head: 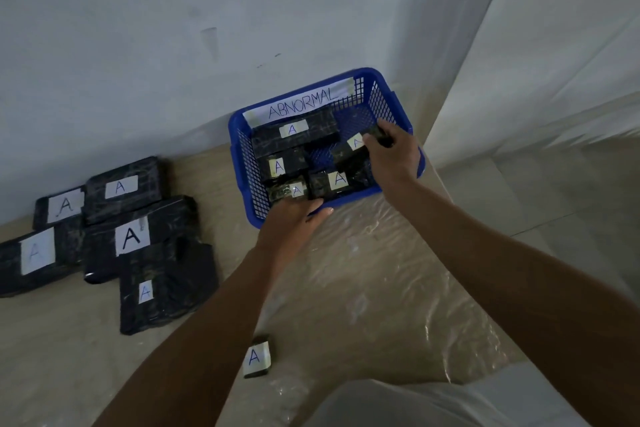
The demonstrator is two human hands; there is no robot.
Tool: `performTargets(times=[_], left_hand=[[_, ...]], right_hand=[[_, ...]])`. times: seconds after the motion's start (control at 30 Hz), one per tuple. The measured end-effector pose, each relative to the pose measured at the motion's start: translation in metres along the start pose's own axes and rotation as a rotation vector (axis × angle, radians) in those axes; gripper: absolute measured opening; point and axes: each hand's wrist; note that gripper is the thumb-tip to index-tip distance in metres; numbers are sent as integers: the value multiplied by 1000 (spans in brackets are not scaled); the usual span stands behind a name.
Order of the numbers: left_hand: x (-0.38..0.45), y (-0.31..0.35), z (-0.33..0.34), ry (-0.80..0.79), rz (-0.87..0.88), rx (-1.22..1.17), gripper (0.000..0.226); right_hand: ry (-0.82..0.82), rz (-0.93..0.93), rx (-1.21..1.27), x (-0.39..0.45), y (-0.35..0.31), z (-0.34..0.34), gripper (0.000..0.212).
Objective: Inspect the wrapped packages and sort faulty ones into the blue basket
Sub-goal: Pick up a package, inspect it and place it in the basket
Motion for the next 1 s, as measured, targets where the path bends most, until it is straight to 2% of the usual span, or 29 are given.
performTargets(times=[0.27,0.47,0.67,0.77,0.9,1.0], left_hand=[[-1,-19,17,66,34,-29,57],[-1,-23,20,128,28,72,55],[1,-24,26,167,41,123,55],[1,-24,27,154,32,135,55],[2,-24,25,134,21,139,53],[1,-19,17,13,-26,55,54]], right_hand=[[-90,-32,-142,38,0,31,52],[-357,2,-432,52,8,25,60],[-400,2,-511,63,20,20,53],[-422,52,-558,66,25,24,52],[-450,84,-623,67,24,27,65],[-476,64,-708,59,21,25,68]])
Point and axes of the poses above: each hand's wrist, its own x-axis towards the middle knuckle, its own z-axis out of the palm, y = z × x, and after that the axes turned 14 degrees about -y, right-handed
